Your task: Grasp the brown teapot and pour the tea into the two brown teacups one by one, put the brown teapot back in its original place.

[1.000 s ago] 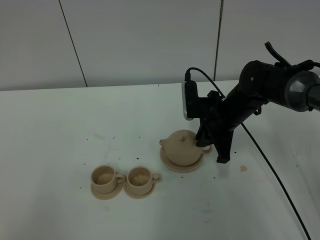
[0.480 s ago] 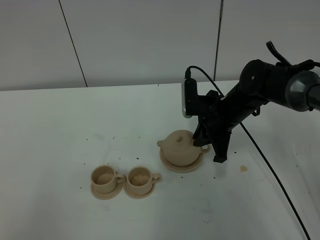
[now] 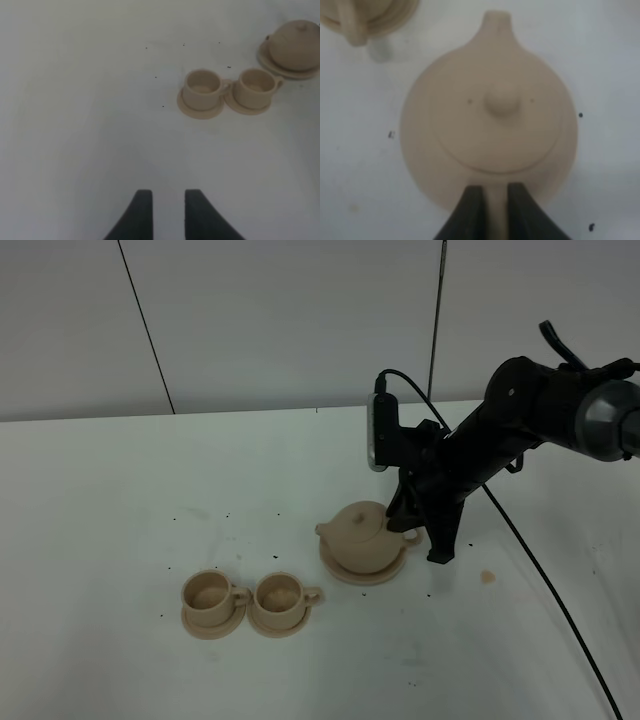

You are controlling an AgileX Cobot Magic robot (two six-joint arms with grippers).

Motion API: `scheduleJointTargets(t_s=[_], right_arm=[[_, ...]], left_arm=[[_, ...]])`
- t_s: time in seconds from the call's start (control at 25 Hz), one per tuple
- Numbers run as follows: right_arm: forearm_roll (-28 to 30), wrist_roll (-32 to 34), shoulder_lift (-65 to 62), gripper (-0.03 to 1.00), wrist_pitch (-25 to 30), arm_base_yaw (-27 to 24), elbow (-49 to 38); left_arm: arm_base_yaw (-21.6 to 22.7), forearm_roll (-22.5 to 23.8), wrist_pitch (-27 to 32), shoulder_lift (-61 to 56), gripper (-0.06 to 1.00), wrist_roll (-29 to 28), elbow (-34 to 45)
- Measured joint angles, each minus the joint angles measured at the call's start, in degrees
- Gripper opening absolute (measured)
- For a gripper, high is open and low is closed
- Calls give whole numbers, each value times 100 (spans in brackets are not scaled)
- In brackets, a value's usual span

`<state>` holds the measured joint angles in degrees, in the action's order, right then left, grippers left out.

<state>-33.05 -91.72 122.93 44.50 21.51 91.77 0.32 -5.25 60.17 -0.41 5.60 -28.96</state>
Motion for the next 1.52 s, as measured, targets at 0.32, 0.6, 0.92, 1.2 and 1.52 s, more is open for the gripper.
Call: scheduleJointTargets(t_s=[0.32, 0.6, 0.92, 1.2, 1.52], right_arm=[[-104, -76, -94, 10, 58, -58, -7], [-162, -112, -94, 9, 58, -58, -7], [-279, -126, -38, 9, 58, -58, -7], [-343, -137, 25, 9, 53, -63, -7], [-375, -168, 65, 9, 41, -73, -7]], left_arm=[[0, 0, 0, 0, 23, 0, 0], [0, 0, 0, 0, 23, 0, 0], [0, 0, 0, 0, 23, 0, 0], [0, 0, 0, 0, 23, 0, 0], [0, 0, 0, 0, 23, 0, 0]])
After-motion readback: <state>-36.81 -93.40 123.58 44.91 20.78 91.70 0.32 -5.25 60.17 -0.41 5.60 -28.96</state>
